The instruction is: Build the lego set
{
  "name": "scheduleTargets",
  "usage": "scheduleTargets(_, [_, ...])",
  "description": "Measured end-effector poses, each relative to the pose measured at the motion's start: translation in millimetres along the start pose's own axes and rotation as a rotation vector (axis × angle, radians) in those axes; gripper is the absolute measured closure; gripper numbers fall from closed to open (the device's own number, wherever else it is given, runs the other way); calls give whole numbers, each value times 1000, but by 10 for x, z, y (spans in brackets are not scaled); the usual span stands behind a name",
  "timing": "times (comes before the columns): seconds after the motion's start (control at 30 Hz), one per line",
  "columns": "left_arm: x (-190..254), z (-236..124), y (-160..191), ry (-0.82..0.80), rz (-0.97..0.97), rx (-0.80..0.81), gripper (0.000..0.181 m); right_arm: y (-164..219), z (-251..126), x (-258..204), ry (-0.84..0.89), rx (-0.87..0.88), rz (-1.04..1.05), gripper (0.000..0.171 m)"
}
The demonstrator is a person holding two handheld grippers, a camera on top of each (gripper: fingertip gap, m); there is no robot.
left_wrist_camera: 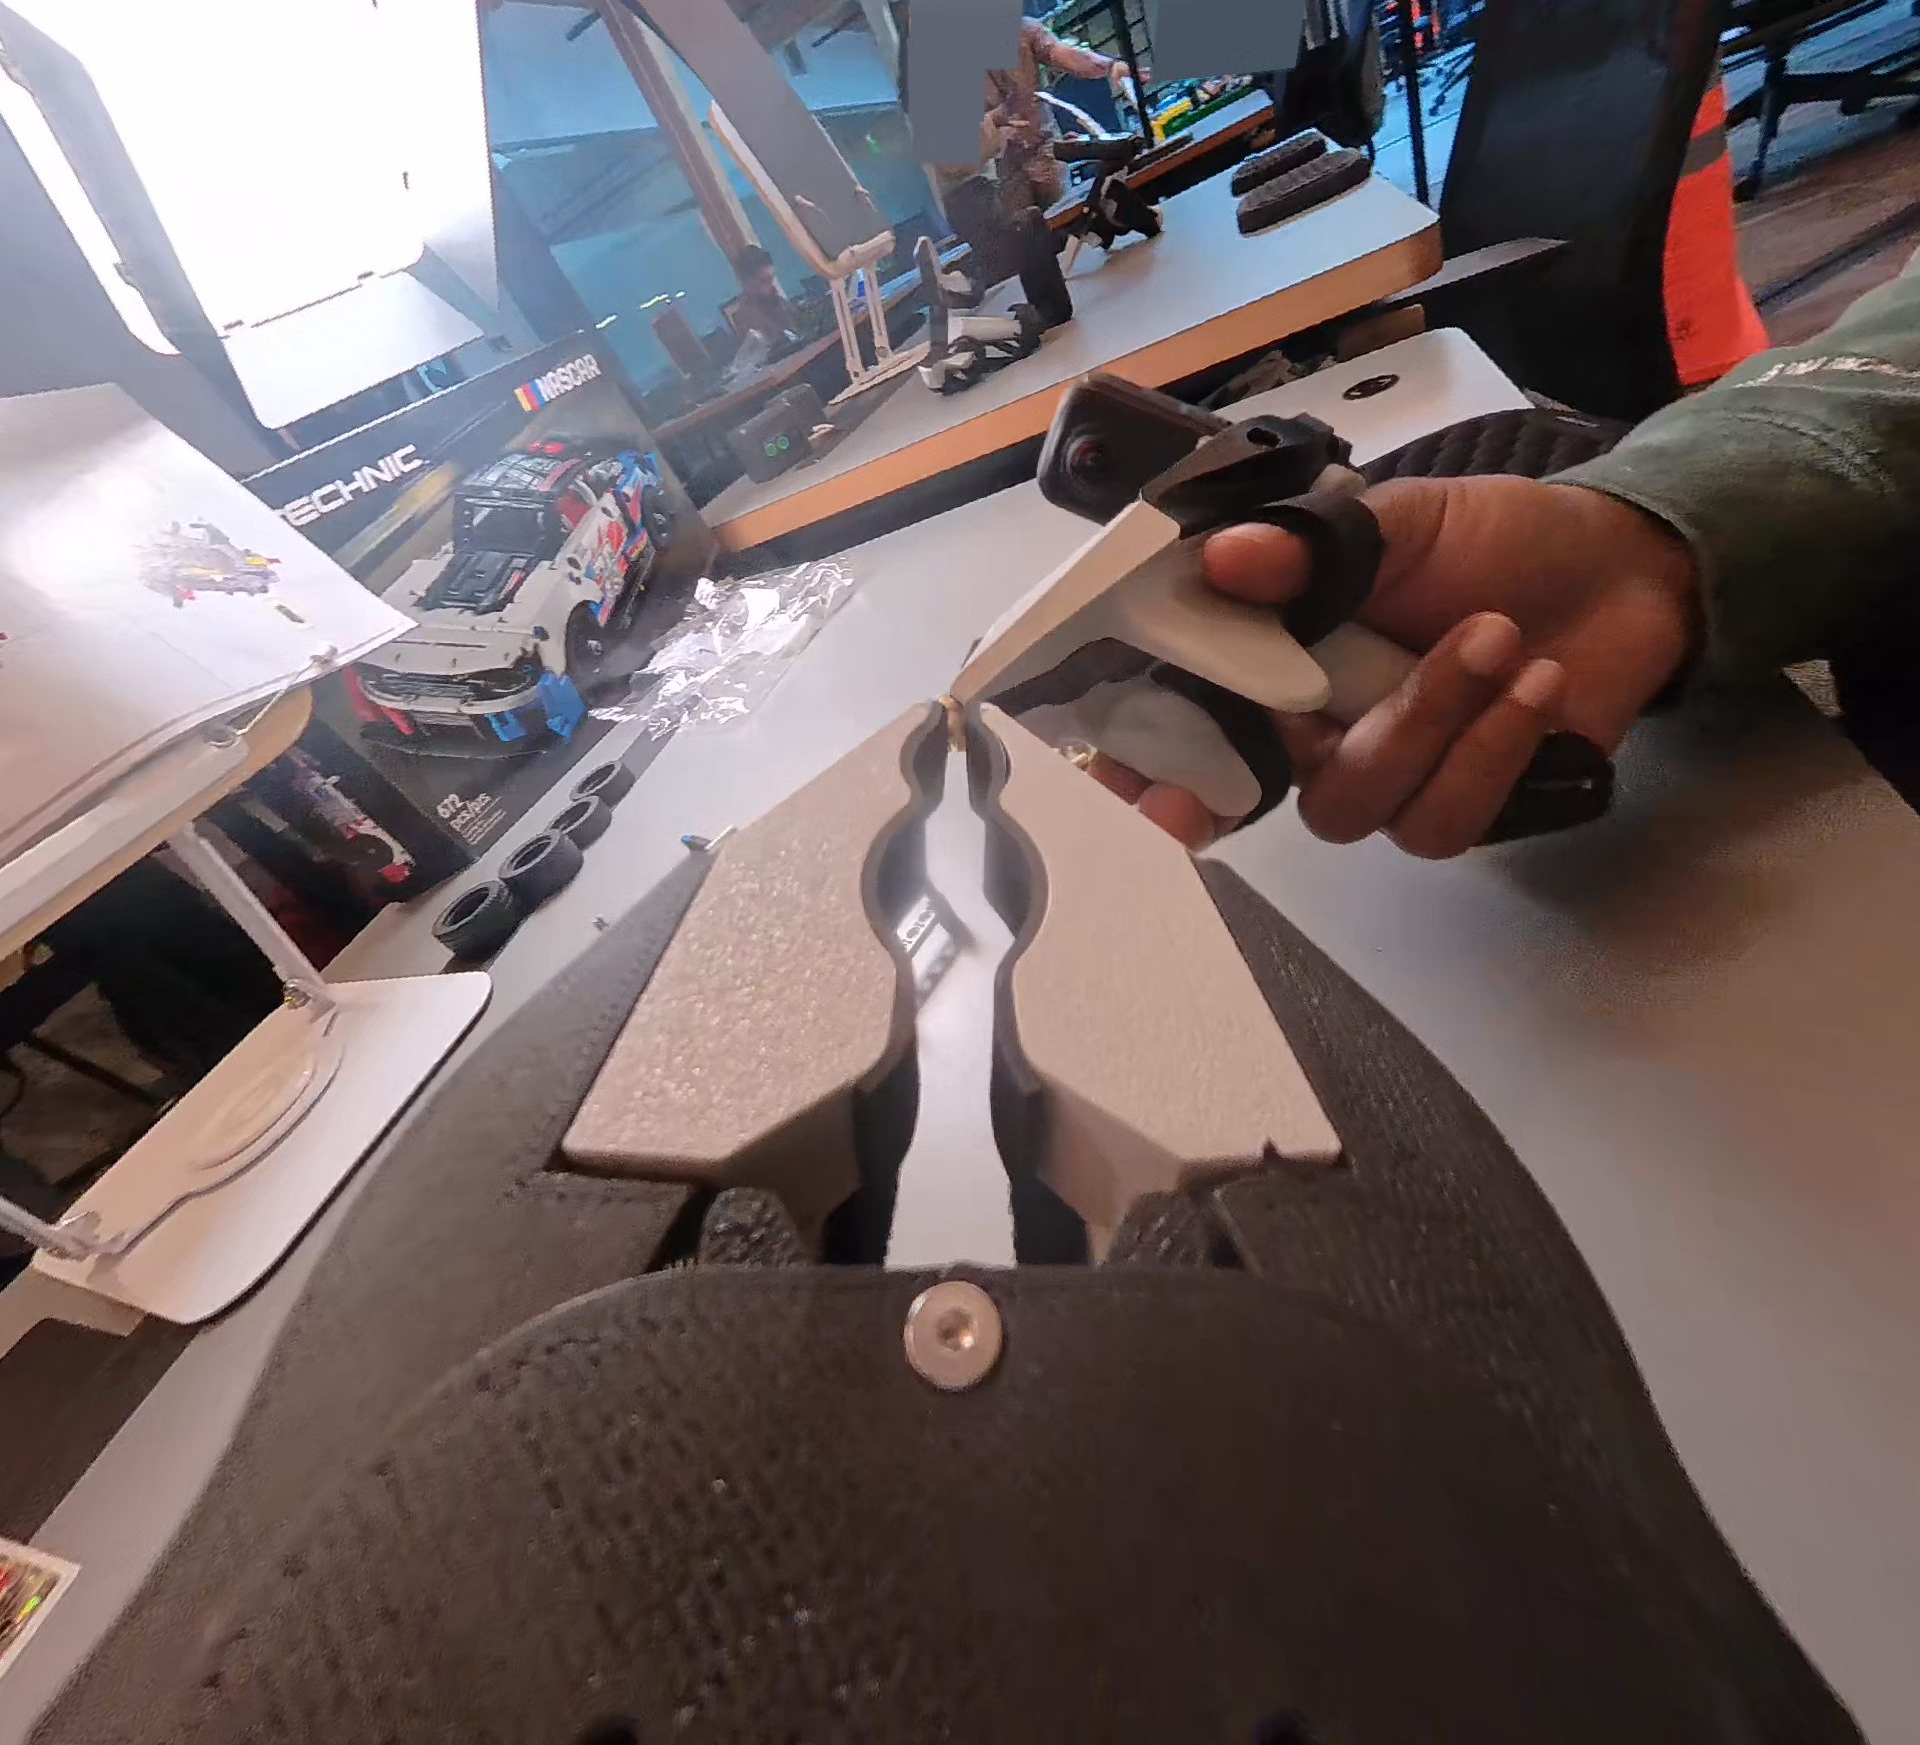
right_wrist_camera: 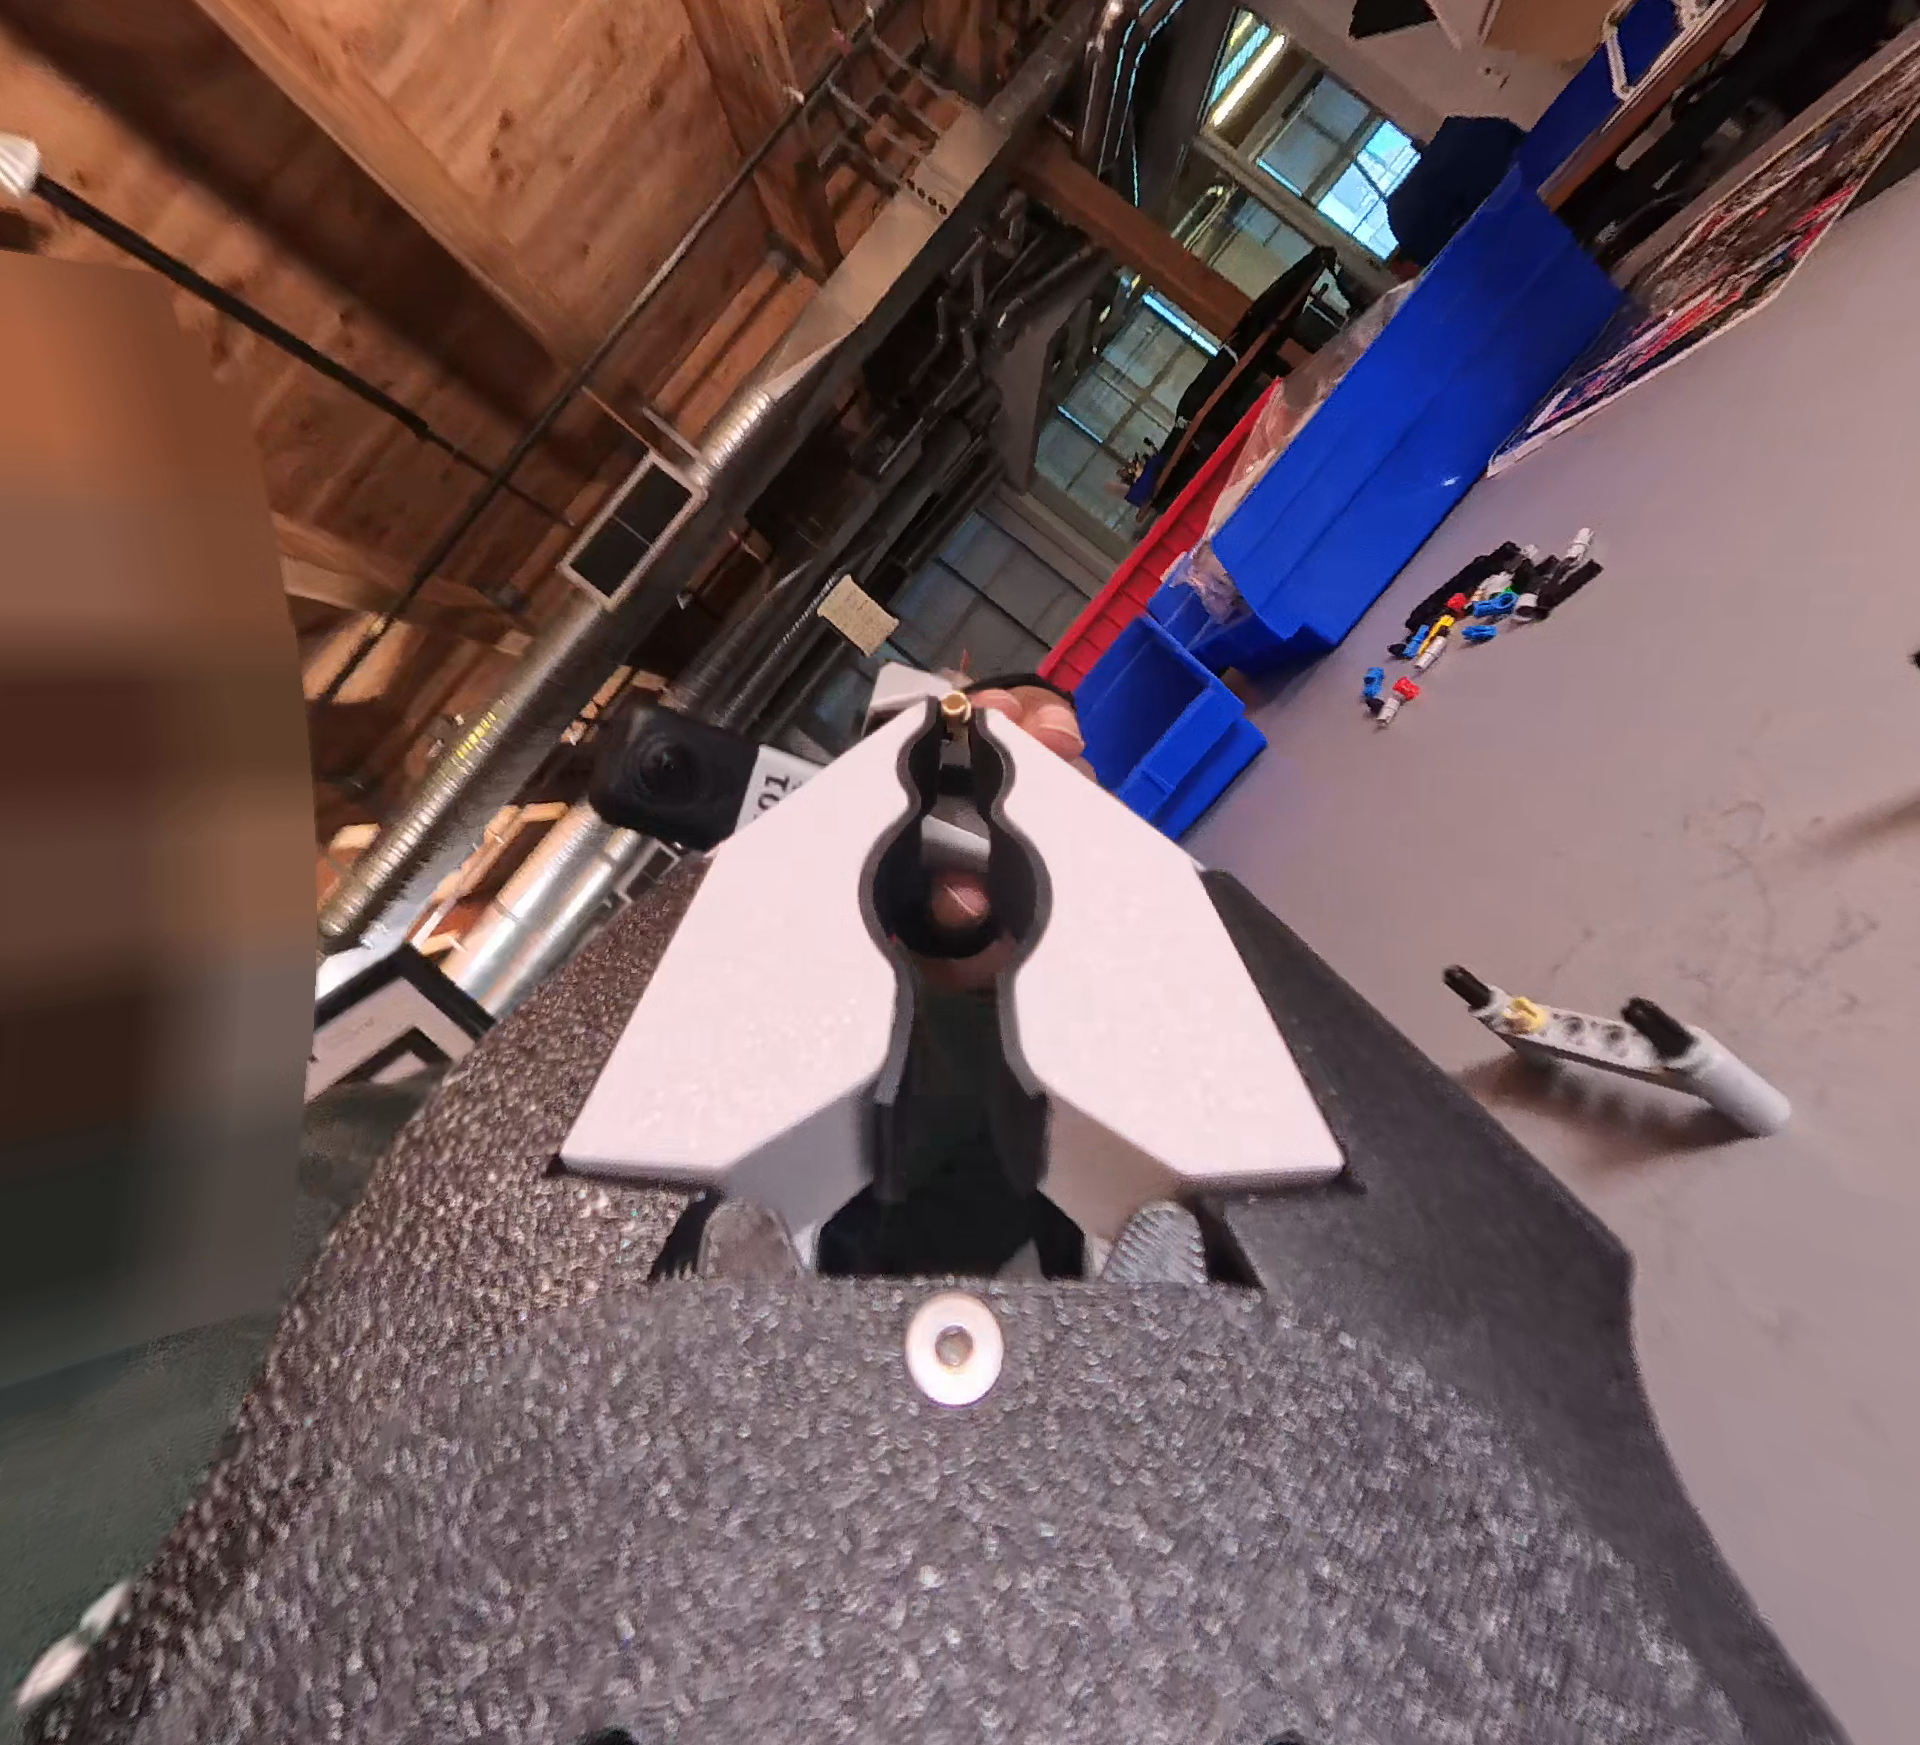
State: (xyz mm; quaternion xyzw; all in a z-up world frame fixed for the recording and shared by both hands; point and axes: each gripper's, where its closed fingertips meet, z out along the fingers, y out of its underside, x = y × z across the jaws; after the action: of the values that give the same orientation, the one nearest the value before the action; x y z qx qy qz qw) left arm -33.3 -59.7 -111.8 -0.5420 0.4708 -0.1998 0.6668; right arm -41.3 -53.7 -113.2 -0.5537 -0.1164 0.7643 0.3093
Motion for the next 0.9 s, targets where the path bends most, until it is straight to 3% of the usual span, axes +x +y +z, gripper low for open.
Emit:
scheduleTargets(0.03, [15, 3, 2, 12, -1, 0, 181, 10, -16, -3, 7, -19, -29, 168])
scheduleTargets(0.53, [68, 14, 15, 24, 46, 1, 173, 15, -65, -64, -28, -44, -62, 169])
scheduleTargets(0.9, [81, 19, 50, 25, 84, -25, 178, 65, -81, -45, -6, -93, -99, 169])
